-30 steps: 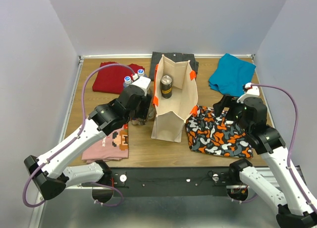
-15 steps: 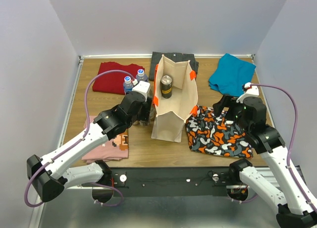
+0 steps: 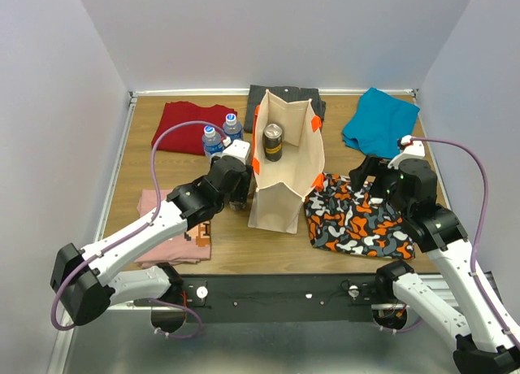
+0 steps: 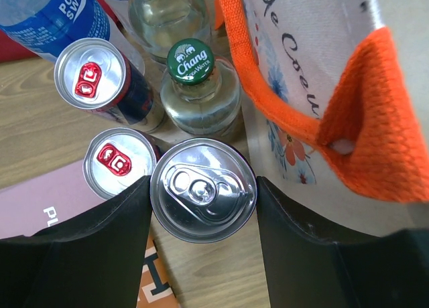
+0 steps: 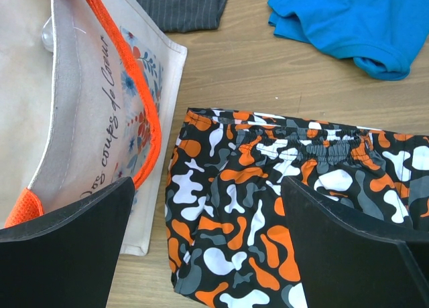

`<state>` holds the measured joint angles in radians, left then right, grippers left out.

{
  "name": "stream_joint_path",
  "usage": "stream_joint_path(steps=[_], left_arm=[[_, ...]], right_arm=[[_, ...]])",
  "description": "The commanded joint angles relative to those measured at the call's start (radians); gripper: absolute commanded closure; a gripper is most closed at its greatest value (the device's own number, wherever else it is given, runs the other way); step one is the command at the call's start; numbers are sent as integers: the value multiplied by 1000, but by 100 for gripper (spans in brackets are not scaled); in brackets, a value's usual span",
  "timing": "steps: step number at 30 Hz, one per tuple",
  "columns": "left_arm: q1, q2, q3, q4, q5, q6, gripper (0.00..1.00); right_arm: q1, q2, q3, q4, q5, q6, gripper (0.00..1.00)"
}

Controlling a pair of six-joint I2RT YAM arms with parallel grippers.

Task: Take the beverage out of the canvas bag
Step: Place the drink at the center of the board.

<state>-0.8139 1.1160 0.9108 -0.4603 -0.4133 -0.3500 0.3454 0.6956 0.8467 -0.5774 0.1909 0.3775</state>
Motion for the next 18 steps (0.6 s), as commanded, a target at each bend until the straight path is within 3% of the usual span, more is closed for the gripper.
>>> stream_joint_path(steps=[1, 18], left_arm=[[-5, 4, -6, 147, -73, -17, 100], [-5, 70, -36, 190, -97, -56, 100]], right_arm=[[1, 4, -11, 16, 16, 3, 1], [0, 16, -11, 16, 10, 1, 1]])
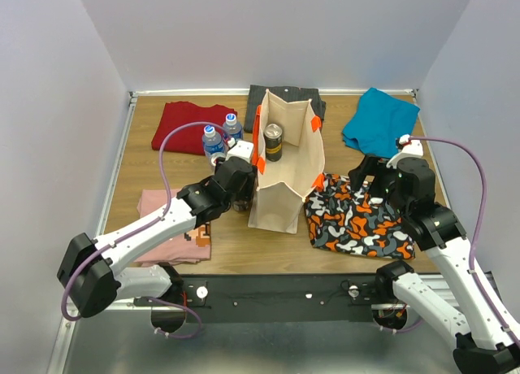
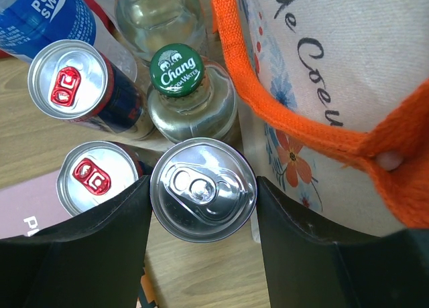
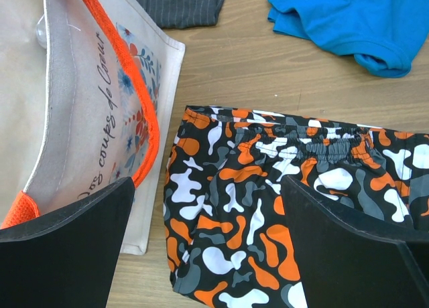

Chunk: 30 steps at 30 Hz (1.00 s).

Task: Take the beverage out of the canvas bag
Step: Place the drink at the center of the board.

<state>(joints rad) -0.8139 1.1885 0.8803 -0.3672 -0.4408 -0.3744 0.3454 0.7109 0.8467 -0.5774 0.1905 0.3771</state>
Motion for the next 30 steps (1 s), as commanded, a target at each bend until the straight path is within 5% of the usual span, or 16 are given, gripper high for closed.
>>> stream_joint_path(steps=[1, 16, 25, 27, 30], left_arm=[[-5, -3, -9, 96, -78, -38, 100], [-5, 23, -21, 100, -98, -73, 100], [-5, 5, -23, 93, -96, -75, 76], [-5, -6, -24, 93, -98, -75, 60], [-5, -20, -26, 86, -98, -77, 58]], right_arm=[[0, 1, -11, 16, 10, 2, 1], [0, 5, -11, 17, 6, 0, 1], [1, 2, -11, 19, 7, 0, 1], [0, 5, -11, 19, 6, 0, 1], [0, 5, -12, 19, 6, 0, 1]])
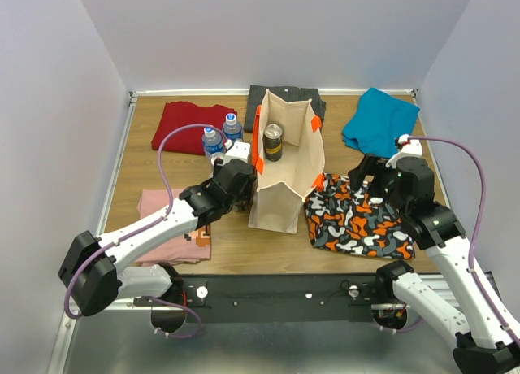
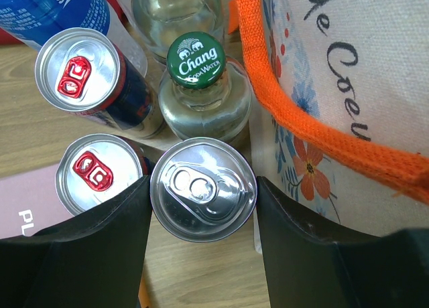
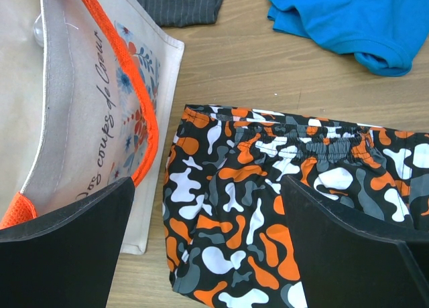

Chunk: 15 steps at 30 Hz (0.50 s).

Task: Take the beverage out of the canvas bag
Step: Place the drink at the center of the board.

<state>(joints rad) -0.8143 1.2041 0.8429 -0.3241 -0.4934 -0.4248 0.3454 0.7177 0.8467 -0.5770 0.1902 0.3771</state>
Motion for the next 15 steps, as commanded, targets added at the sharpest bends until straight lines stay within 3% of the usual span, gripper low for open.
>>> stream_joint_path(steps=[1, 5, 15], left_arm=[[-5, -38, 9, 39, -48, -28, 58], [-5, -51, 10, 33, -48, -29, 46], [-5, -64, 25, 31, -42, -20, 37]], right_arm=[[1, -1, -11, 19, 5, 0, 1], [0, 0, -11, 19, 3, -1, 1], [0, 0, -12, 19, 3, 0, 1]])
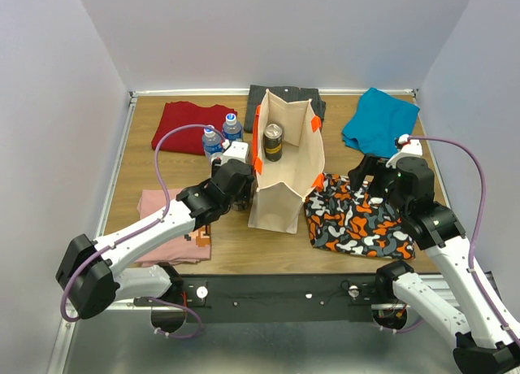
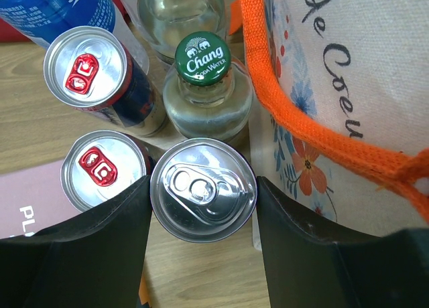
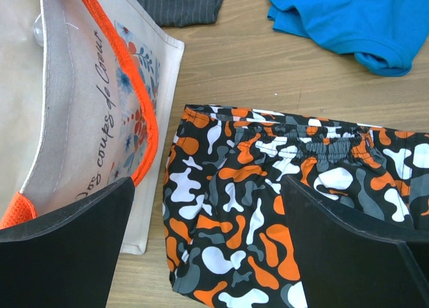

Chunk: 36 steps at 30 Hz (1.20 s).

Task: Take the beverage out of the canvas bag
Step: Place the drink at the center of the board.

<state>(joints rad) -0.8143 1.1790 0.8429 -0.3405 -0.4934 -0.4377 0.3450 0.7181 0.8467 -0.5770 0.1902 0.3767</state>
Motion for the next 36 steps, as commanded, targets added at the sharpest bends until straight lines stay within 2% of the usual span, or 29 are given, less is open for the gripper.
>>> stream_joint_path(steps=[1, 5, 17, 28, 30, 34, 36], left_arm=[[-5, -39, 27, 46, -42, -6, 37], [-5, -39, 25, 43, -40, -7, 29], [-6, -47, 33, 23, -43, -9, 26], [-6, -156, 131, -58, -96, 13, 20], [-6, -182, 159, -57, -77, 22, 15], [-6, -191, 226, -57, 28, 70, 15], [-6, -173, 284, -63, 81, 93, 7]], right_arm=[[0, 1, -12, 20, 0, -1, 1], [2, 1, -12, 20, 0, -1, 1], [2, 0, -12, 20, 2, -2, 1], [0, 0, -11, 20, 3, -2, 1], [0, 0, -11, 20, 5, -1, 1], [2, 1, -12, 19, 3, -1, 1], [2, 0, -12, 19, 3, -1, 1]])
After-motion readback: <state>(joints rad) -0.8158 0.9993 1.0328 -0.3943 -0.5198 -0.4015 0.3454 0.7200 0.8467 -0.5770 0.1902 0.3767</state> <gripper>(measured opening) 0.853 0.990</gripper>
